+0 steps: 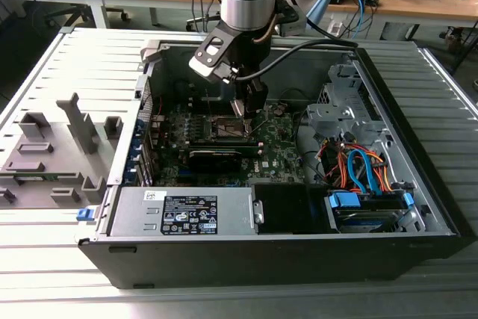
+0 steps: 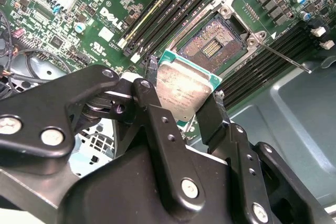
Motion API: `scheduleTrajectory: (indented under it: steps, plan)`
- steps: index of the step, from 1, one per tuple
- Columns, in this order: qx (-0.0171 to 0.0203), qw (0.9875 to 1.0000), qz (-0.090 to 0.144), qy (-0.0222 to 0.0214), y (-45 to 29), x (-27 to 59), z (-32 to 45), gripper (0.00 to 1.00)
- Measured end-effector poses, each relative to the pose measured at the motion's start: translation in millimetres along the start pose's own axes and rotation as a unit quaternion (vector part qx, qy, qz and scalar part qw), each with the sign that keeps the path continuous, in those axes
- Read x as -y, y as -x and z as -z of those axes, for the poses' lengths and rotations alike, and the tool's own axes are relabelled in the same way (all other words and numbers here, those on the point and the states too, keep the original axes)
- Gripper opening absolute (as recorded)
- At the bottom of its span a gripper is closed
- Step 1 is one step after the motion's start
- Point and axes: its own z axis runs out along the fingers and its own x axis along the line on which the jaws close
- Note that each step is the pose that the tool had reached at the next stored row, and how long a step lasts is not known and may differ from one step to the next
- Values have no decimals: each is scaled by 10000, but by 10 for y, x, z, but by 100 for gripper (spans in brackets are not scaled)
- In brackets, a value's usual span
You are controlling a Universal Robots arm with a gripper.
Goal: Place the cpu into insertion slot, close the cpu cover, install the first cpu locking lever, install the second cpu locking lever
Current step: 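Place the cpu into insertion slot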
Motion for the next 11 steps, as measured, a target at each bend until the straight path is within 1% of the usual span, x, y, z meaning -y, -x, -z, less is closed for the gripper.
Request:
scheduleTrajectory:
  steps: [11]
  plan:
    - [4, 10000, -47, 0, 0, 0, 0, 54]
